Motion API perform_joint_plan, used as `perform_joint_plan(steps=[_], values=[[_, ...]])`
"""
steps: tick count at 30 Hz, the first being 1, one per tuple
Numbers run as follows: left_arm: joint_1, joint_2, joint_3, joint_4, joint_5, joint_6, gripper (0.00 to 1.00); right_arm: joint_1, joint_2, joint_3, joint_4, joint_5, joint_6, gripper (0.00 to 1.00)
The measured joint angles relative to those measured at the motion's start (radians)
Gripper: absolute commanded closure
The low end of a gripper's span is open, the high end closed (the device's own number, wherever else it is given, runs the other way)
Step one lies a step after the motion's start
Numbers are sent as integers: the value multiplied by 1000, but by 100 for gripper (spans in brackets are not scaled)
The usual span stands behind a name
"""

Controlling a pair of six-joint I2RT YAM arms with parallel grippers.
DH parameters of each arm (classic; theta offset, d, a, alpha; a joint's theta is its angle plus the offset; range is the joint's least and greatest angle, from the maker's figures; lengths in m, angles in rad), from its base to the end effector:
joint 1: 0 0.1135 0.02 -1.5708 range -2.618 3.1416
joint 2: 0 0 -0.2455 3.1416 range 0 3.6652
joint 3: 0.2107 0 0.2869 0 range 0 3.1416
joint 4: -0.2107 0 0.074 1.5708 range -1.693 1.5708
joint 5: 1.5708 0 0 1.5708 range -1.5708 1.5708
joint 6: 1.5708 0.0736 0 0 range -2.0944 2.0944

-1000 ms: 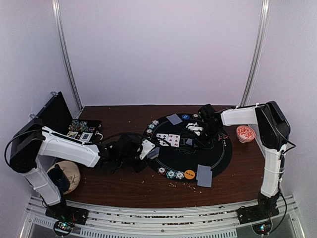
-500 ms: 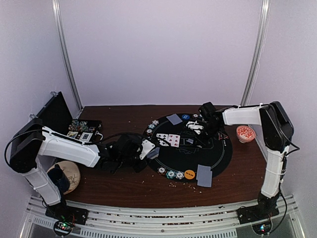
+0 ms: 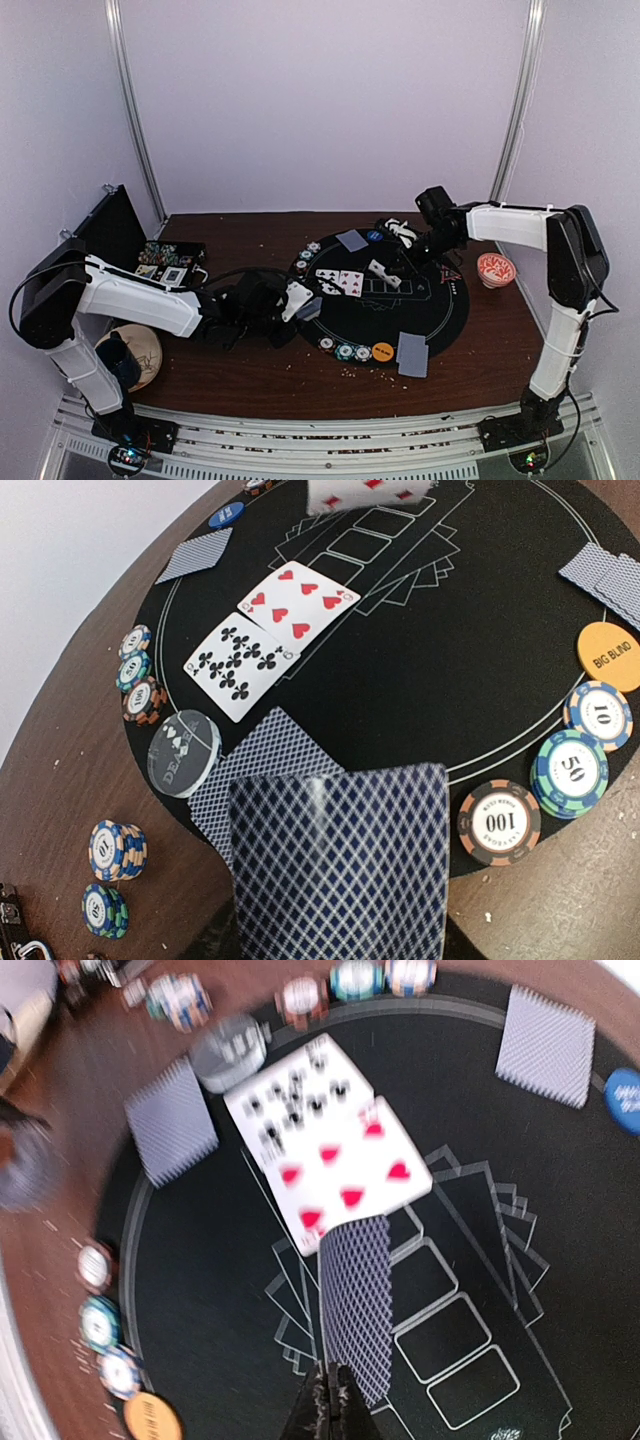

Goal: Distribute texas hold em gaming equipment
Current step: Flop the poker card in the community card area.

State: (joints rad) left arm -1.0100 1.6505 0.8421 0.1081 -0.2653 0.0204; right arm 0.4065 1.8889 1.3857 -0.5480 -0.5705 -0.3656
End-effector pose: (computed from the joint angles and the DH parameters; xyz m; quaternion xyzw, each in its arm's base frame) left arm 0.2225 -0.3180 0.1033 0.3943 0.8096 -0.0929 0.4248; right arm 0.3875 0.2101 0.1460 -0.4162 0.8319 0.2769 0.2409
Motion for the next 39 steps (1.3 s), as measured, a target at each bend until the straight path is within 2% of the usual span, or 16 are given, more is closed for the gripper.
perform_joint_plan(steps=[6, 11, 14, 19, 25, 39], values=[[0, 0, 0, 0, 0, 0, 77, -79, -55, 1, 151, -222, 213, 100], [0, 0, 0, 0, 0, 0, 77, -130, -12, -91, 402, -370, 505, 100], [0, 0, 0, 0, 0, 0, 77, -142, 41, -169, 544, -414, 673, 100], [0, 0, 0, 0, 0, 0, 77, -156, 79, -266, 676, -423, 863, 100], [0, 1, 0, 0, 0, 0, 77, -181, 79, -280, 679, -324, 883, 100], [0, 5, 0, -1, 0, 0, 77, -189, 79, -240, 497, -79, 746, 100]])
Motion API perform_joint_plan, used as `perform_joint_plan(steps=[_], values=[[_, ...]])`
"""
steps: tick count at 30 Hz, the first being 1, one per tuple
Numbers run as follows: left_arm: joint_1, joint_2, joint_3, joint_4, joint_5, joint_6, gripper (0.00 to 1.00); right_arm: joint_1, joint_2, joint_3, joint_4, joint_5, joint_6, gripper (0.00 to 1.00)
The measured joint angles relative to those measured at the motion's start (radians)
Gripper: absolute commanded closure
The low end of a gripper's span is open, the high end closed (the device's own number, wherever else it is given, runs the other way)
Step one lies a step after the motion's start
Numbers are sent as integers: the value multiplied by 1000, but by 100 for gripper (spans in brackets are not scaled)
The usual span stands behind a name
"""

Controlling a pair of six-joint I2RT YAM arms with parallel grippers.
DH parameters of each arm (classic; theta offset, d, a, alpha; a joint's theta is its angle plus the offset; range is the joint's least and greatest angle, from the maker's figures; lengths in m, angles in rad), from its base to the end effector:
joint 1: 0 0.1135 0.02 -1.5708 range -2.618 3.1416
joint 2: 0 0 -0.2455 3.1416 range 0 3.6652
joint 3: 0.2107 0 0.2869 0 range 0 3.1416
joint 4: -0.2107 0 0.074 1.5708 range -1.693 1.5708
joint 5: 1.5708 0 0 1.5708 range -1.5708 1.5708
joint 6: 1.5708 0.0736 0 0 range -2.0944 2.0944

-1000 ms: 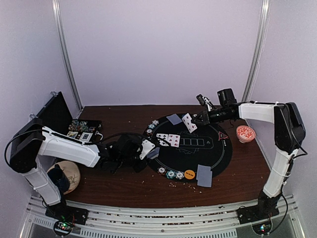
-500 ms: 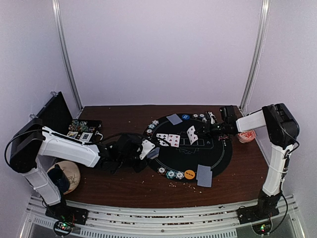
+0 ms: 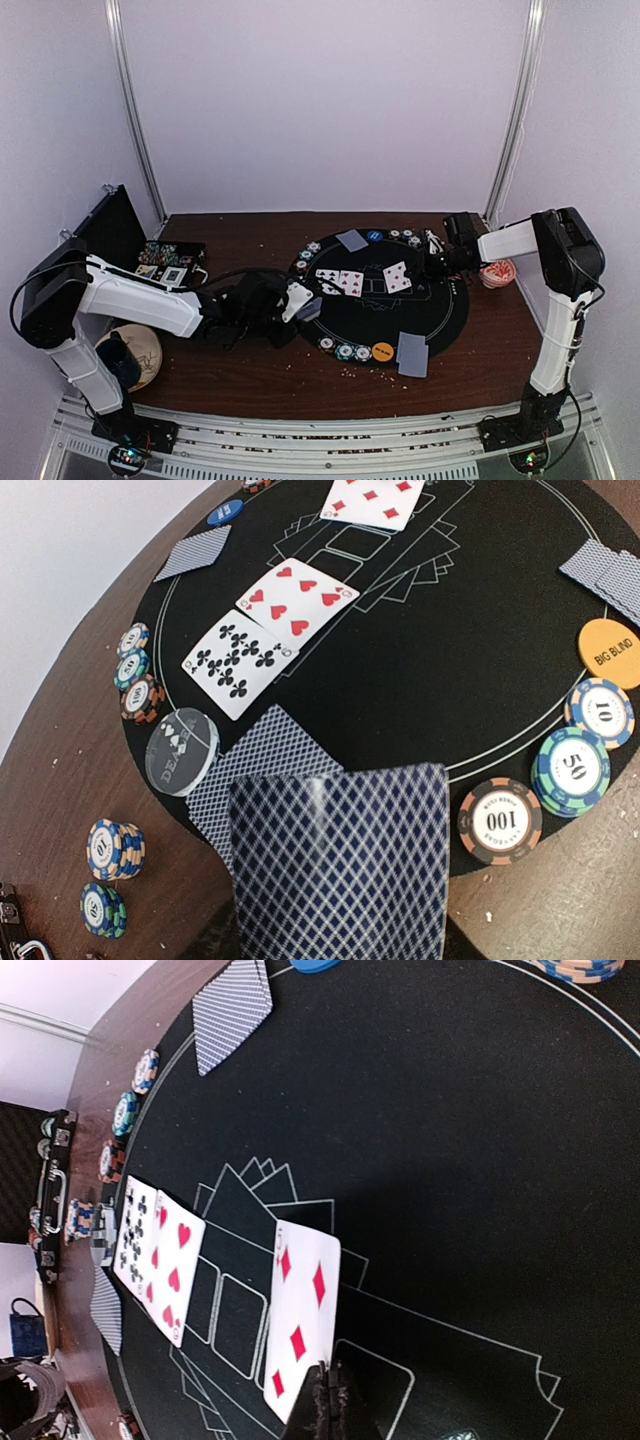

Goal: Distribute texas hold em gaming equipment
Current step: Flop the poker card in the community card area.

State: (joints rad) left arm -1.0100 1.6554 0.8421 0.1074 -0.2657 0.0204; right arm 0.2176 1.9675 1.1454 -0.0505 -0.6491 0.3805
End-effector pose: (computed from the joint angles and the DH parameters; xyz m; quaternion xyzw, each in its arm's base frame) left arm 0.2224 -0.3178 0.1014 0.3951 0.8105 -0.0914 0.4227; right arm 0.4152 0.1374 0.0737 -0.0362 0.8965 0.3819 0.2215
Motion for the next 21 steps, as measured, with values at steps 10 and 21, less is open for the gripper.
perform_joint_plan(steps=[10, 21], values=[[0, 0, 0, 0, 0, 0, 77, 13, 13, -9, -15, 37, -5, 100], [0, 2, 2, 0, 0, 0, 77, 54, 5, -105, 153, 96, 146, 100]])
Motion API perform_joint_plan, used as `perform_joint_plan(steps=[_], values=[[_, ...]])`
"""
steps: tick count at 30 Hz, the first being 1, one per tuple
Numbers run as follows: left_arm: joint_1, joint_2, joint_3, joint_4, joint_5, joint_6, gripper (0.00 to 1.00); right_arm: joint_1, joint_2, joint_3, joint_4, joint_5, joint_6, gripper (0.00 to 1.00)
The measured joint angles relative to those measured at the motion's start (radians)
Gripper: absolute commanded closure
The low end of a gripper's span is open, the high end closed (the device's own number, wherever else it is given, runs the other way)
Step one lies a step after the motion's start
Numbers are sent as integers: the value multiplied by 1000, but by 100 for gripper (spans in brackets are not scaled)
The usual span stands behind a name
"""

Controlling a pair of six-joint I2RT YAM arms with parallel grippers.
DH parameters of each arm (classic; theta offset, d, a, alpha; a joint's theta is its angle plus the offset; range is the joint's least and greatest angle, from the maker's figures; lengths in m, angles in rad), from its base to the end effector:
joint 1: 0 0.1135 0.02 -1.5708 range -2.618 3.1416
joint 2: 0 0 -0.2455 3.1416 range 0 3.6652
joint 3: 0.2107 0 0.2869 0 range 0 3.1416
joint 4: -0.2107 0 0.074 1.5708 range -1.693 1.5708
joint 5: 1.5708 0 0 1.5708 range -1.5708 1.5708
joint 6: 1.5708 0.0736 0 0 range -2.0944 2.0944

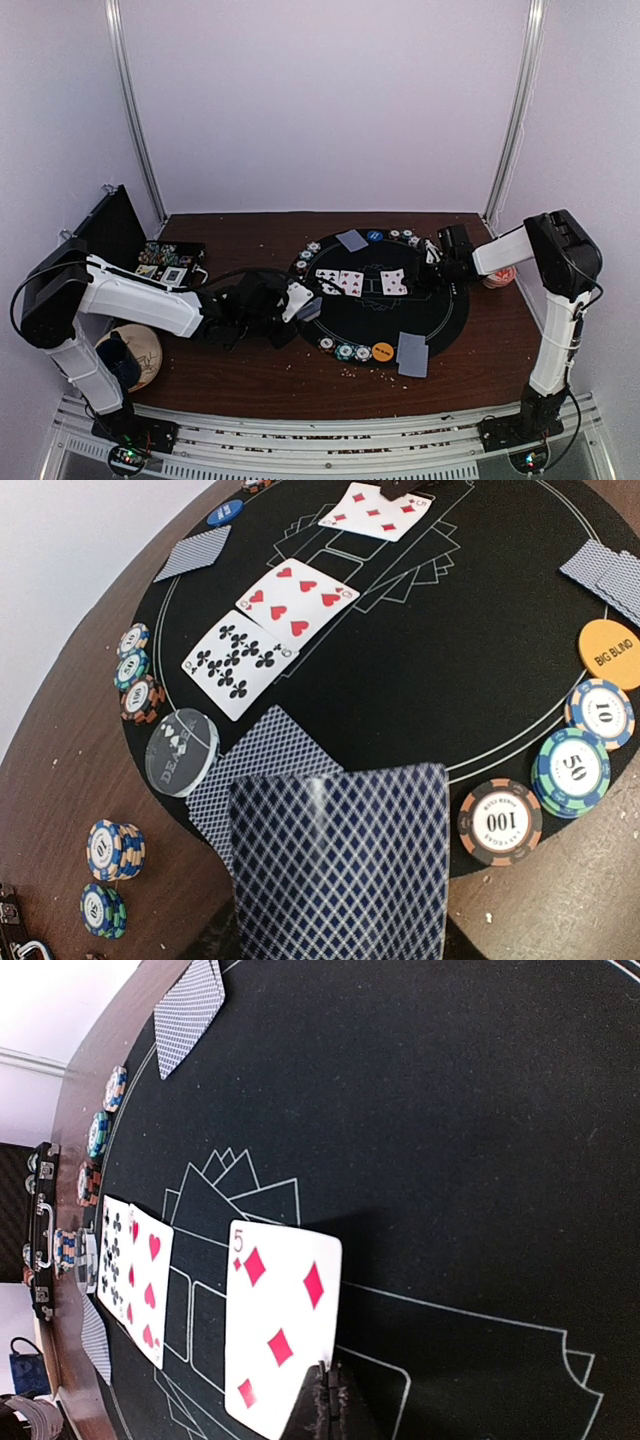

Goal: Distribute texas hold em gaming equipment
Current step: Flop the poker card in the community card area.

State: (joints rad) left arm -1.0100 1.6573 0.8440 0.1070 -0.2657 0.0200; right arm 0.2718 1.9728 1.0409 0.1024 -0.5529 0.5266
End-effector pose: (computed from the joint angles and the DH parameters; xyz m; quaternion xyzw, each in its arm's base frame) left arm 0.2227 -0.3182 0.1014 0.3950 0.8106 -0.0914 0.4225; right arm 0.3978 0.1510 0.0492 0.0159 0.9020 0.3698 0.2222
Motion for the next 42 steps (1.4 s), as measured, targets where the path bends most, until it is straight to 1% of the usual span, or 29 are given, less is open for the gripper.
perform_joint_plan(steps=[10, 12, 18, 27, 42], values=[[0, 0, 0, 0, 0, 0, 77, 73, 0, -2, 30, 29, 83, 98], [0, 0, 0, 0, 0, 0, 77, 81, 0, -9, 42, 31, 96, 95], [0, 0, 0, 1, 0, 0, 77, 85, -9, -50, 104, 39, 135, 93], [0, 0, 0, 0, 0, 0, 77, 98, -11, -58, 131, 39, 170, 79], [0, 0, 0, 0, 0, 0, 77, 133, -24, -56, 118, 58, 176, 73]])
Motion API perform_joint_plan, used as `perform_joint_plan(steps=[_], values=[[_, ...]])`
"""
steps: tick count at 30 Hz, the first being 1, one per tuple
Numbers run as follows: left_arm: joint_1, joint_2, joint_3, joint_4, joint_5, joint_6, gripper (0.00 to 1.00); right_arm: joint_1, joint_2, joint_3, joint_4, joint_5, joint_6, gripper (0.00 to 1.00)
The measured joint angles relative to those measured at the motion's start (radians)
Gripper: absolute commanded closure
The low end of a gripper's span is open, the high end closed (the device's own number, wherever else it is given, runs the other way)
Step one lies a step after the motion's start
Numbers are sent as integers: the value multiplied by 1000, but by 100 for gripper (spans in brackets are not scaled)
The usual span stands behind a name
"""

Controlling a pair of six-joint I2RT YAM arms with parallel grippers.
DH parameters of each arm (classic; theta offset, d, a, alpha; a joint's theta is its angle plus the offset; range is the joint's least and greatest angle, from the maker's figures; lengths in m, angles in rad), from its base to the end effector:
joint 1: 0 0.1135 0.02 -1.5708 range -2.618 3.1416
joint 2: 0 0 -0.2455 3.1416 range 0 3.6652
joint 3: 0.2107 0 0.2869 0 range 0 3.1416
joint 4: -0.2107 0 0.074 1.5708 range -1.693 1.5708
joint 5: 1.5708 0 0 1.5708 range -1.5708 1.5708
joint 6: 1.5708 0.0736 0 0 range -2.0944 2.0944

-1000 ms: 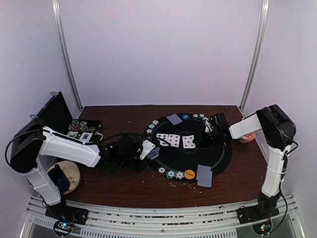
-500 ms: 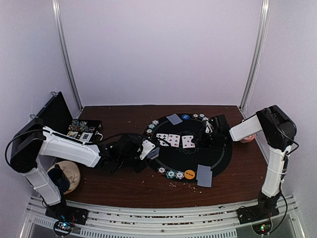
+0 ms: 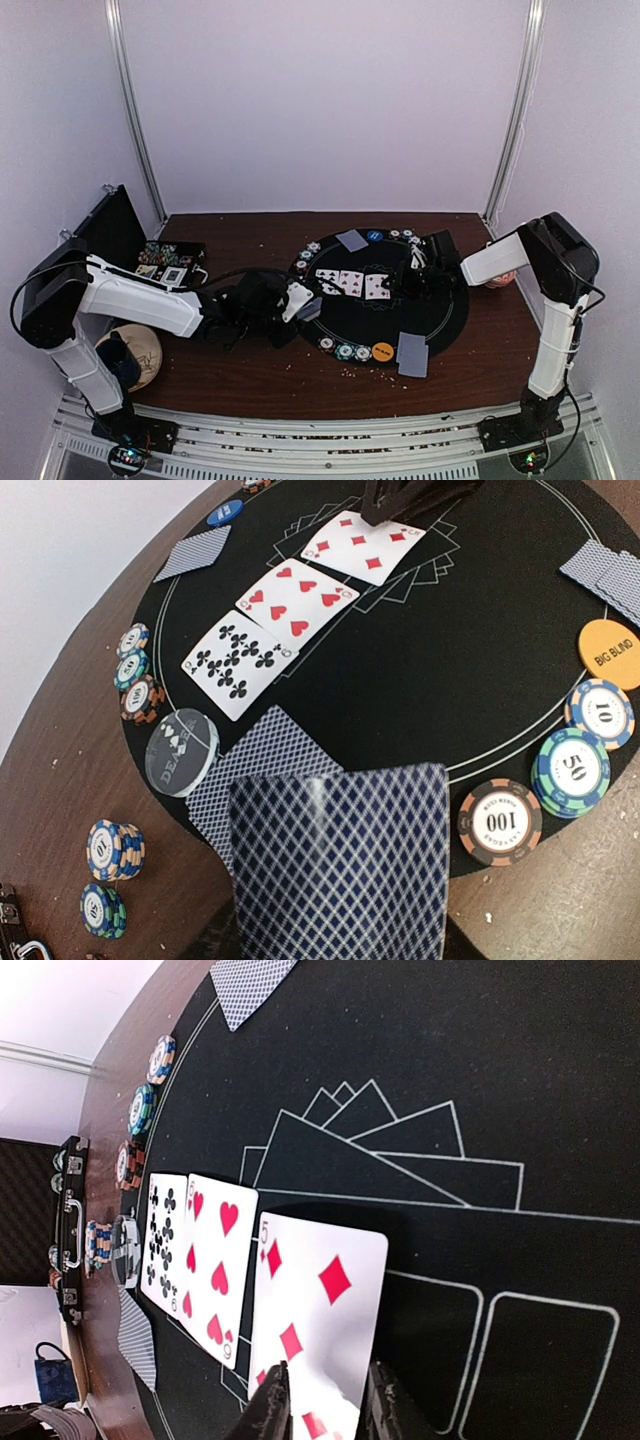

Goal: Distribute texas hold em gaming equipment
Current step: Flop the poker card in the community card area.

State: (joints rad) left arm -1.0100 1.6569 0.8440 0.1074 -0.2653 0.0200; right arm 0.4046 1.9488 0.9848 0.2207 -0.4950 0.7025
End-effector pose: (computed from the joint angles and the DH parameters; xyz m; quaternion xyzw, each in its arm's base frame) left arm 0.2227 -0.3183 0.1015 0.3950 0.8105 -0.0918 0.4227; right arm 0.3742 0.1983 0.0515 0.0343 0.8925 0.3957 0.2137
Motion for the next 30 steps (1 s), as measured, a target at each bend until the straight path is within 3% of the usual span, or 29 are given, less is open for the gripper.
perform_joint_plan(steps=[12, 16, 22, 24, 25, 26, 30], values=[[0, 0, 0, 0, 0, 0, 77, 17, -2, 21, -43, 6, -29, 69], [0, 0, 0, 0, 0, 0, 77, 24, -6, 41, -85, 23, -60, 64], [0, 0, 0, 0, 0, 0, 77, 28, -42, 90, -210, 92, -159, 45], [0, 0, 0, 0, 0, 0, 77, 28, -63, 105, -248, 117, -195, 35], [0, 0, 0, 0, 0, 0, 77, 28, -76, 112, -264, 130, -215, 12], [0, 0, 0, 0, 0, 0, 77, 28, -92, 121, -282, 142, -239, 1], [0, 0, 0, -1, 1, 0, 77, 28, -163, 132, -322, 189, -333, 0]])
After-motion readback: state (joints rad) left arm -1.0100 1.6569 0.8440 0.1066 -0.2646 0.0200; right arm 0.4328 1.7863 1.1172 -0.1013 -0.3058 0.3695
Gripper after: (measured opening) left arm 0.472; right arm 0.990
